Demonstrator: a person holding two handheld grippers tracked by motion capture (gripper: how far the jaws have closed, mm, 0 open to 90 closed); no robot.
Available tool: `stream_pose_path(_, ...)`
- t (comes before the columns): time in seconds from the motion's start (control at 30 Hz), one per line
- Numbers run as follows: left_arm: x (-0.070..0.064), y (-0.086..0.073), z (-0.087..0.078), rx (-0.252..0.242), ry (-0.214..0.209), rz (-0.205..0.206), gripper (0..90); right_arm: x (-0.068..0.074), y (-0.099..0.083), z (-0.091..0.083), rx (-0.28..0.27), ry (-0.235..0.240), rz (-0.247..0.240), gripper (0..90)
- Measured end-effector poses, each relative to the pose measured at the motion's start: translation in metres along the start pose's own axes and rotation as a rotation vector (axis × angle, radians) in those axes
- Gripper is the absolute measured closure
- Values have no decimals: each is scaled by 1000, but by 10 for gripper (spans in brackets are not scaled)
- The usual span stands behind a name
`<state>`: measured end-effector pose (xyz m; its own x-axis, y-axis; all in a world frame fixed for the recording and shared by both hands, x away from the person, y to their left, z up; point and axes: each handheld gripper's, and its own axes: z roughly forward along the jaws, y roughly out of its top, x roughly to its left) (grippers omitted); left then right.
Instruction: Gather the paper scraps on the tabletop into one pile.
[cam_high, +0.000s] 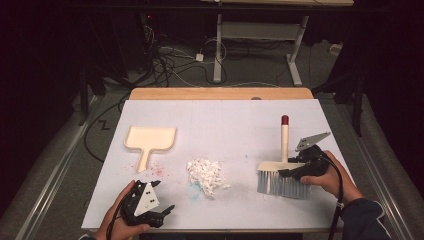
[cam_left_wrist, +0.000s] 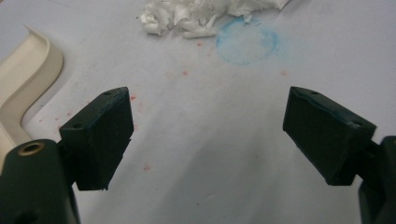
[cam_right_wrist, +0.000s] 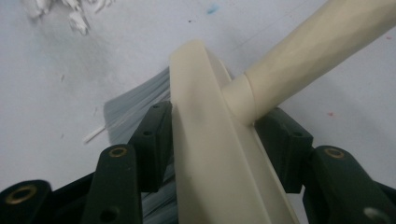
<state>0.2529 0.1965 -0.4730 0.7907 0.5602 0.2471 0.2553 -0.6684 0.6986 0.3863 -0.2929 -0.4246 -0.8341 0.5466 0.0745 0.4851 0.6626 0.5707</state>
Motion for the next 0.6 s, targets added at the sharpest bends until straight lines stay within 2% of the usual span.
stream_pose_path(0.13, 0, 0, 0, 0, -3, 1, 155, -1, 8, 6, 81, -83, -48, 424)
stream_pose_path(0.2, 0, 0, 0, -1, -3, -1, 155, 0, 10, 10, 106, -128, -59, 411)
stream_pose_path(0.27, 0, 0, 0, 0, -5, 1, 155, 1, 11, 12, 117, -151, -57, 401)
stream_pose_path(0.33, 0, 0, 1, 3, -12, -4, 155, 0, 11, 11, 105, -192, -62, 416)
stream_pose_path(0.37, 0, 0, 1, 3, -13, -4, 155, 0, 11, 10, 97, -241, -68, 442)
stream_pose_path(0.4, -1, 0, 1, 4, -13, -3, 155, 0, 11, 8, 88, -269, -80, 413)
stream_pose_path(0.47, -1, 0, 1, 5, -13, 0, 155, -1, 11, 6, 55, -274, -68, 421)
stream_pose_path(0.6, -1, 0, 1, 4, -11, -1, 155, 2, 11, 3, -9, -359, -57, 418)
